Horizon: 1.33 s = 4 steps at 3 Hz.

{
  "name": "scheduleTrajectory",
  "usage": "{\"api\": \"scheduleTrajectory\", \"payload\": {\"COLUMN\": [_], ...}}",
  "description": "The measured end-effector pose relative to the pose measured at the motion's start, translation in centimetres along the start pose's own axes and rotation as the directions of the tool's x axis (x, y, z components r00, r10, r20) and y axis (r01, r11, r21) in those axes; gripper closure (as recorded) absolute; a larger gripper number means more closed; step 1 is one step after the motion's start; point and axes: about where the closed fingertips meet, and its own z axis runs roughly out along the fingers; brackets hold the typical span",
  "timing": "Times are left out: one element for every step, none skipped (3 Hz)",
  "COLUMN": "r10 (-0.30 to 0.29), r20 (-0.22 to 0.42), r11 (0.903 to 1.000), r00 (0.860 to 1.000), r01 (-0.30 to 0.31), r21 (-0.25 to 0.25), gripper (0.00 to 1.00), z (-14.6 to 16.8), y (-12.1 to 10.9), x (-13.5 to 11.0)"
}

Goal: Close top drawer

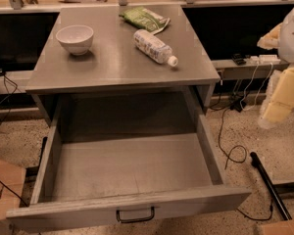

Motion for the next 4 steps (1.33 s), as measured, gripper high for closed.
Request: {"api": "scheduleTrajectory", "payload": {"r10": [0.000, 0.000, 0.001, 0.031], "r20": [0.000, 0.000, 0.046, 0.098], "r11": [1.0000, 1.0000, 0.9988, 0.9860], "r00": [1.000, 1.000, 0.999, 0.995], "r01": [0.000, 0.000, 0.001, -0.014], "r21": [0.000, 0.000, -0.049, -0.166], "gripper": [0.00, 0.15, 0.39, 0.69], "z": [0.0, 0.0, 2.1, 1.0], "y": [0.0, 0.0, 1.1, 8.5], "x": [0.0, 0.0, -0.2, -1.2]}}
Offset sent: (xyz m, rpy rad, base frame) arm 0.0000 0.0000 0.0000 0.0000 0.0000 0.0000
